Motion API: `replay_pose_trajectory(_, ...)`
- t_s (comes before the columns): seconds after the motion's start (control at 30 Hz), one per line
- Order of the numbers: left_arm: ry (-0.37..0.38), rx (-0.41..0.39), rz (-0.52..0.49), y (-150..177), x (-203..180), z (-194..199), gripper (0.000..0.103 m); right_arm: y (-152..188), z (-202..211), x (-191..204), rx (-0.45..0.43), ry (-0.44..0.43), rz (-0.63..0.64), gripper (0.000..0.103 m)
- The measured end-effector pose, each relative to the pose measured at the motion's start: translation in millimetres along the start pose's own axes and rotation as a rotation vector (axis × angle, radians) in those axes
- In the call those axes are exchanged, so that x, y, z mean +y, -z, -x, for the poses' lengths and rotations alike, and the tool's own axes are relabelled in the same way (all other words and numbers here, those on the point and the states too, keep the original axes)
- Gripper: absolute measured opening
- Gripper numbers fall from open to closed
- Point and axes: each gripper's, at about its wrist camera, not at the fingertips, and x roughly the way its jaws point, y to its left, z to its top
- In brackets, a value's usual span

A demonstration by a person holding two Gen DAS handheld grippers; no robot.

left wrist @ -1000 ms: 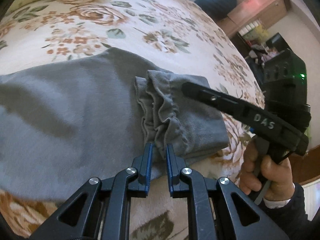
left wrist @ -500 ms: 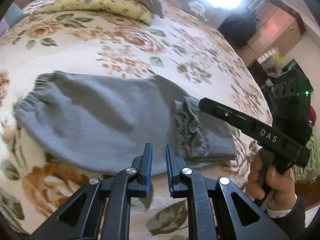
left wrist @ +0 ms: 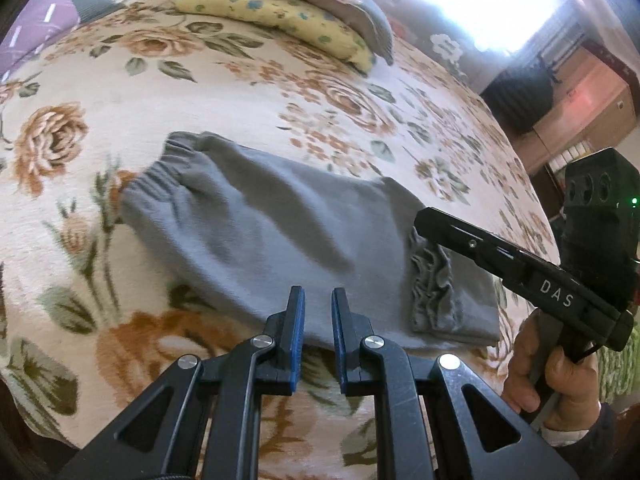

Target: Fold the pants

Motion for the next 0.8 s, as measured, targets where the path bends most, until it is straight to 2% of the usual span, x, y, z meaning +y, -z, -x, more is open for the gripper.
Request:
replay_pose_trajectory(0.5,-0.045,-0.052,0.136,-1,50,22,0.015,-27,-48,41,0.101,-0.063,0.140,0.019)
replay_pose_trajectory(0.6,-0.045,-0.062,0.158,1,59,26,0.023,-31,-58,44,0.126,-0.070,0.152,0.029)
replay_pose_trajectory(0.67,-0.041,-0.065,0.178,1,65,28,0.026,-35,-63,47,0.132,-0.067,0.166,0.047)
replay_pose_trajectory(0.8,-0.016,-0.059,0.242,2,80,27,0.033,-41,-72,49,0.149,-0.067,0.183,0.047)
